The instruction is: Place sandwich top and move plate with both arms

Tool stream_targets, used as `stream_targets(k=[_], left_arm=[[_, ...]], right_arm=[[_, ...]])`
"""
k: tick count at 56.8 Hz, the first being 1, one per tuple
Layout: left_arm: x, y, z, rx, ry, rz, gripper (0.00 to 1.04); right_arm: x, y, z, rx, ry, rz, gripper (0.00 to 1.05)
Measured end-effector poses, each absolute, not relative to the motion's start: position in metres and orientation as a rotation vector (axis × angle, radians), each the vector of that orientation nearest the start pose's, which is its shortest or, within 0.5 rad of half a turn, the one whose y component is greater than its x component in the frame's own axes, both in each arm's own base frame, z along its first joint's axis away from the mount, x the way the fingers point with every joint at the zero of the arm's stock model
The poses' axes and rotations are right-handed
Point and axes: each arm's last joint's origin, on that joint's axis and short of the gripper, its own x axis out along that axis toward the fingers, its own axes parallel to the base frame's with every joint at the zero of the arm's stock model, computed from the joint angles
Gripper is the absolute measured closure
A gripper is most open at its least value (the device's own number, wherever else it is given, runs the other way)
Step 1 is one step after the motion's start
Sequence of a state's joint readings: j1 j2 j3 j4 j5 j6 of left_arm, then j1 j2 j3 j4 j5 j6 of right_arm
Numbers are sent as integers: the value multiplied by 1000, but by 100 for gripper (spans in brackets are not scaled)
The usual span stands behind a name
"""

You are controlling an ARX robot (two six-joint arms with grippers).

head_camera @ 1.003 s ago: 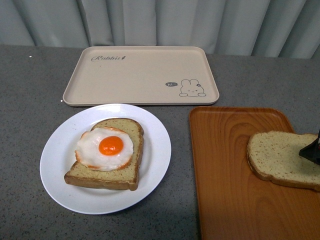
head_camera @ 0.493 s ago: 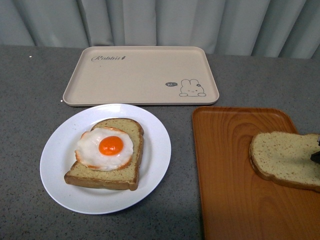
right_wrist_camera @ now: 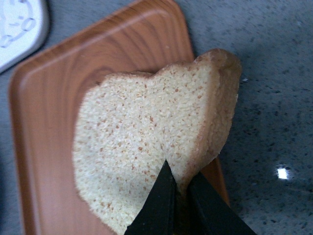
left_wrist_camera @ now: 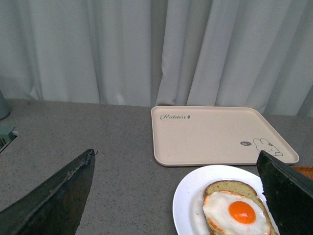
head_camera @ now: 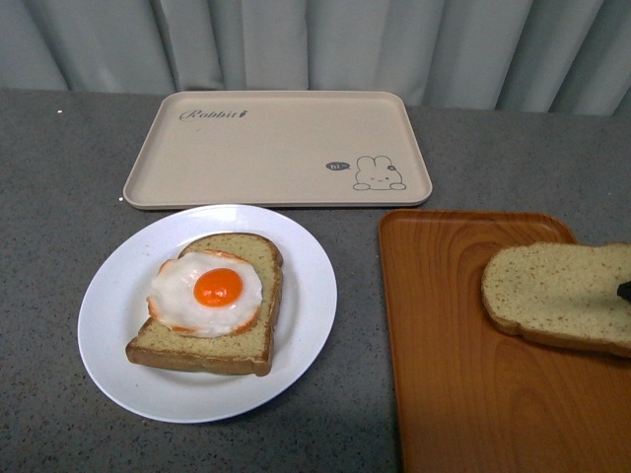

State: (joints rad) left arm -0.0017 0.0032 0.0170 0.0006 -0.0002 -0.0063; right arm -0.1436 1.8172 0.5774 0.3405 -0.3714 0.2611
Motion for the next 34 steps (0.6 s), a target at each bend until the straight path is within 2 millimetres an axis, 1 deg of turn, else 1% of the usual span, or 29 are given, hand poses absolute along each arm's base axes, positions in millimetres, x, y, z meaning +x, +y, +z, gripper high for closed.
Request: stream_targets(k=[5, 9, 11, 17, 21, 25, 26, 28, 30, 31, 33, 34], left_arm=[[97, 0, 169, -6, -14, -1, 6], [97, 0, 169, -6, -14, -1, 6], [97, 0, 169, -6, -14, -1, 6], [97, 0, 169, -6, -14, -1, 6], [97, 0, 169, -6, -14, -2, 6], [97, 0, 169, -6, -14, -2, 6], [97, 0, 169, -6, -14, -1, 6], [97, 0, 169, -6, -14, -1, 6], [97, 0, 169, -6, -14, -1, 6], [97, 0, 169, -6, -14, -2, 6], [97, 0, 169, -6, -14, -2, 6], [97, 0, 169, -6, -14, -1, 6]], right_arm=[[276, -21, 92, 492, 865, 175, 102], [274, -6, 116, 517, 818, 305, 102], [275, 1, 124, 524, 802, 354, 102], [279, 21, 135, 524, 784, 422, 102], [286, 46, 138, 505, 784, 479, 102], [296, 82, 135, 487, 797, 555, 102], [296, 86, 134, 487, 798, 564, 102], [299, 101, 132, 483, 809, 595, 102], [301, 111, 131, 481, 815, 616, 102], [303, 125, 129, 479, 826, 643, 102], [305, 142, 125, 476, 845, 676, 102], [305, 147, 124, 476, 850, 684, 102]])
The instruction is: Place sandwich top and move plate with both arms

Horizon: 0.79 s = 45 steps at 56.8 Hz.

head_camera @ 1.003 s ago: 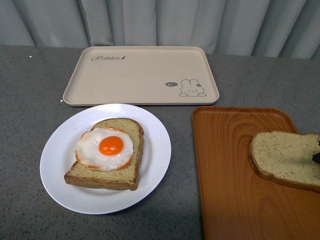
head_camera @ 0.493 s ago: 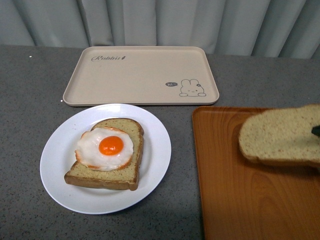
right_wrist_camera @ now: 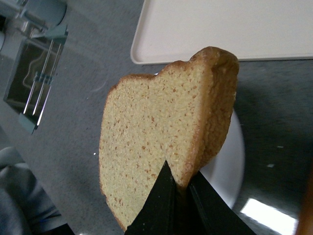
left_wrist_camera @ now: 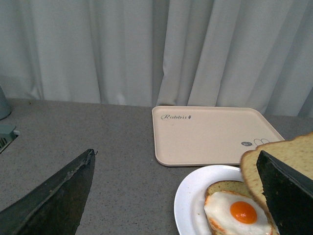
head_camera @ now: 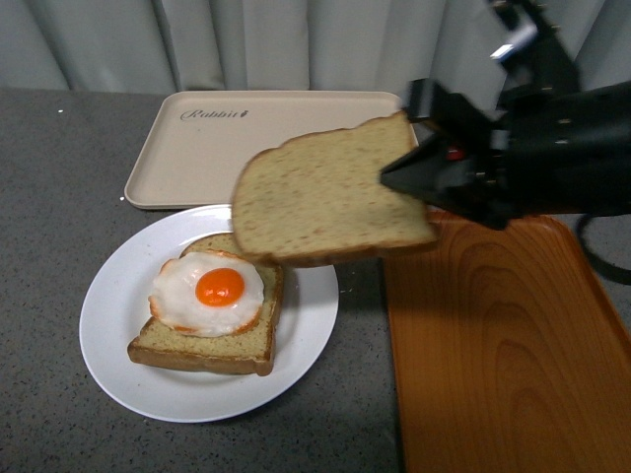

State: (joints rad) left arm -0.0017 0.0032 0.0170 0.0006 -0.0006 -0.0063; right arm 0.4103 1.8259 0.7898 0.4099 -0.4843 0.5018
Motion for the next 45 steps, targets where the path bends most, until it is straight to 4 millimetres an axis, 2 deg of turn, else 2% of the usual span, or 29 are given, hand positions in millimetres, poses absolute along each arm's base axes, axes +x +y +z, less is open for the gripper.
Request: stream_targets(k=[2, 10, 23, 36, 45], left_arm=[[97, 0, 169, -6, -14, -1, 6], [97, 0, 169, -6, -14, -1, 6], [97, 0, 169, -6, -14, -1, 6], [97, 0, 169, -6, -14, -1, 6], [97, 0, 169, -6, -14, -1, 6]], right_arm=[[307, 165, 119, 469, 873, 705, 102], [310, 193, 100, 458, 937, 723, 102], [318, 201, 67, 413, 1024, 664, 101], [319, 194, 67, 387, 1016, 631, 65], [313, 169, 85, 354, 936, 548, 39]])
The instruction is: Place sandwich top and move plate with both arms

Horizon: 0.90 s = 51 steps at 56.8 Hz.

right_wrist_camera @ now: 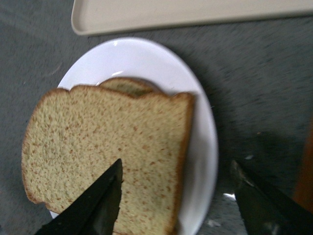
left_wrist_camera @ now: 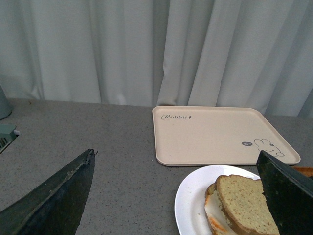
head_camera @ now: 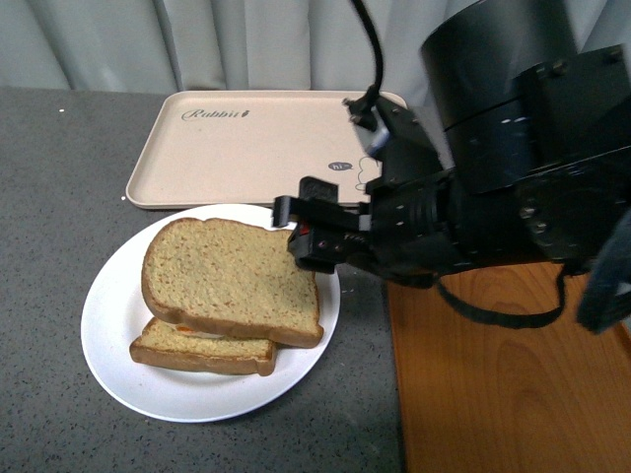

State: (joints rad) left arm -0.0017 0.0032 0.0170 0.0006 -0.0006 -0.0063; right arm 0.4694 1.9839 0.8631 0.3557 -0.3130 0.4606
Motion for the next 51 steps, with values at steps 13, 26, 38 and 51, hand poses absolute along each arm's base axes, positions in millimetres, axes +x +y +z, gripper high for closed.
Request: stream_targets(k=[13, 26, 38, 51], left_arm=[[97, 0, 169, -6, -14, -1, 6], [97, 0, 169, -6, -14, -2, 6], [97, 0, 169, -6, -14, -1, 6], [97, 0, 169, -6, -14, -1, 6]], right_arm=[[286, 90, 135, 172, 637, 261, 10], [232, 40, 164, 23, 4, 5, 58], [202, 24, 160, 3, 20, 6, 96], [176, 14, 161, -1, 20, 2, 104]])
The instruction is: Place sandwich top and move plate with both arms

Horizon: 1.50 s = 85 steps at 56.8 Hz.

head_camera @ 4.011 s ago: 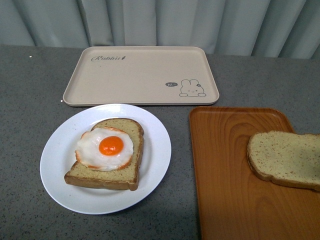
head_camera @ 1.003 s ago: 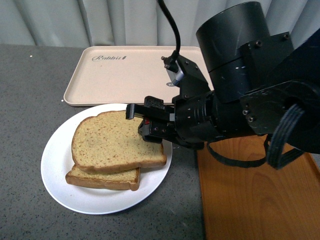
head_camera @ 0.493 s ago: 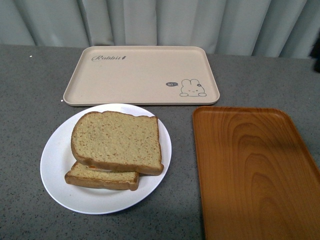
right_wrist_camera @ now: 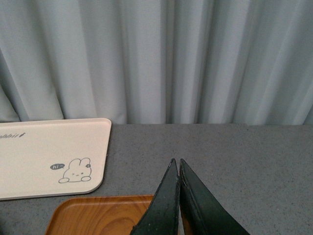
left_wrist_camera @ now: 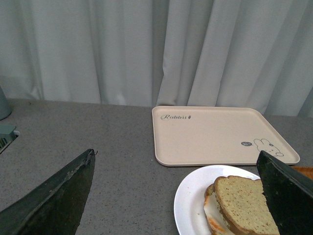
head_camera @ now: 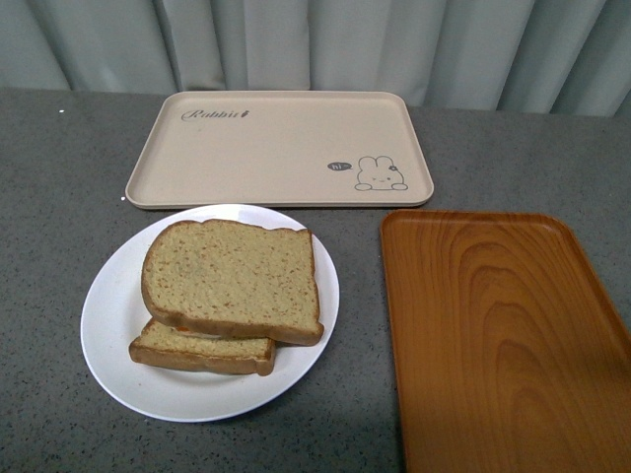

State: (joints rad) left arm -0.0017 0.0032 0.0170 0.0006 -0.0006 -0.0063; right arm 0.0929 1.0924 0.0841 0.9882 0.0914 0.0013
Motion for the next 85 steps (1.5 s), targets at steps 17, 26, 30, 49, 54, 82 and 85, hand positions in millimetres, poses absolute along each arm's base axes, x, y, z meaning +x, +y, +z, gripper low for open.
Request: stream_targets(k=[17, 26, 30, 49, 54, 82, 85], left_arm=[[97, 0, 169, -6, -14, -2, 6], [97, 0, 169, -6, -14, -1, 6], [97, 0, 169, -6, -14, -1, 6], [97, 0, 169, -6, -14, -2, 6], [97, 0, 169, -6, -14, -2, 6], [97, 0, 169, -6, -14, -1, 6], [97, 0, 169, -6, -14, -1, 6]], right_arm=[[153, 0, 162, 1, 17, -2, 104], [144, 0, 162, 1, 14, 1, 104], [140, 0, 163, 1, 11, 1, 104], [123, 0, 168, 1, -6, 2, 104], [120, 0, 168, 1, -7, 2, 104], [110, 0, 168, 1, -9, 2, 104], [109, 0, 168, 1, -10, 2, 104]])
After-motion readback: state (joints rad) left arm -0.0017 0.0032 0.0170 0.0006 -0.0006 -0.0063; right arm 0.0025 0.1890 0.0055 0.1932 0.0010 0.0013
